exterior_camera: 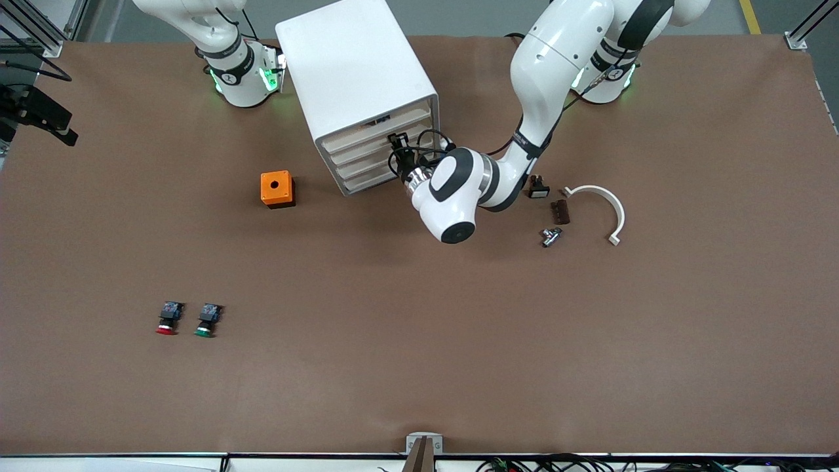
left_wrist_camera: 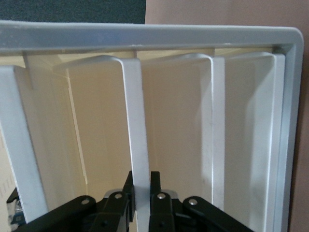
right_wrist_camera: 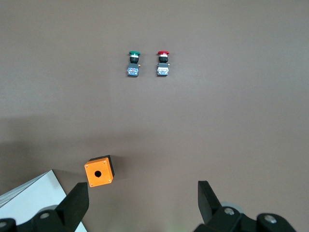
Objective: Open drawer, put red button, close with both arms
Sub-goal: 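Pull the drawer open with the left gripper while the right gripper reaches out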
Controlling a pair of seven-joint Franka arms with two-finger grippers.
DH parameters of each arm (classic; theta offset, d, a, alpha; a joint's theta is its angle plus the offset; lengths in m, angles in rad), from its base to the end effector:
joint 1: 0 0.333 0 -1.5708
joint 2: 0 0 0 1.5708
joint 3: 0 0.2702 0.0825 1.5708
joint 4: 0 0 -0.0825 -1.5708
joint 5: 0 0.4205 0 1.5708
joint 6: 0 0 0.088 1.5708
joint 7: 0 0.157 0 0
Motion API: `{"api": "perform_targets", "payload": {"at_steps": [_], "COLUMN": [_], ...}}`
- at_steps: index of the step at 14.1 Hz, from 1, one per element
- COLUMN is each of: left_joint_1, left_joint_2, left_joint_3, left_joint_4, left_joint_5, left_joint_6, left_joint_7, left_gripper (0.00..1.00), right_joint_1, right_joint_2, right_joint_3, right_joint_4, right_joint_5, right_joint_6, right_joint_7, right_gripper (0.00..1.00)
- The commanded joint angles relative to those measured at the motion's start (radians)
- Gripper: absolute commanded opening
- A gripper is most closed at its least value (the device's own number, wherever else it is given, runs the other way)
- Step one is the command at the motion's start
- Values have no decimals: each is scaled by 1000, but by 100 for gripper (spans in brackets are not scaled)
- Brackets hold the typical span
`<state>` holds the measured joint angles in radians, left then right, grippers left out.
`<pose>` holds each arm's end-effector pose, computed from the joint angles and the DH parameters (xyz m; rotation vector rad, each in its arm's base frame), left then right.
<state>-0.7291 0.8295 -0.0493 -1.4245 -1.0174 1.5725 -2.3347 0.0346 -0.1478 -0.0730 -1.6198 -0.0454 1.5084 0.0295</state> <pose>0.3728 -0.5504 0.1388 -1.2412 -1.8417 1.2848 0.5451 -0.0306 0.5821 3.1045 -0.1102 0.0557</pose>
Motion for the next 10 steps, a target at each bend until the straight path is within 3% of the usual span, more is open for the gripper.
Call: {"api": "perform_targets", "payload": {"at_steps": [1, 7, 10], "left_joint_1": [2, 19, 68], "left_joint_2": [10, 37, 37], "left_joint_3": [32, 199, 220], "left_joint_4": [22, 81, 88], "left_joint_5": [-7, -10, -10], "left_joint_6": [-12, -5, 24], "left_joint_7": [8, 113, 227], "left_gripper": [0, 1, 4], "right_joint_1": [-7, -34, -61], "right_joint_2": [33, 152, 206], "right_joint_3": [4, 2, 4], "right_joint_4": [21, 28, 26], "right_joint_5": [19, 21, 31], "right_joint_6": [-10, 88, 180], "right_joint_7": [13, 6, -37], "right_gripper": [100, 100, 100]}}
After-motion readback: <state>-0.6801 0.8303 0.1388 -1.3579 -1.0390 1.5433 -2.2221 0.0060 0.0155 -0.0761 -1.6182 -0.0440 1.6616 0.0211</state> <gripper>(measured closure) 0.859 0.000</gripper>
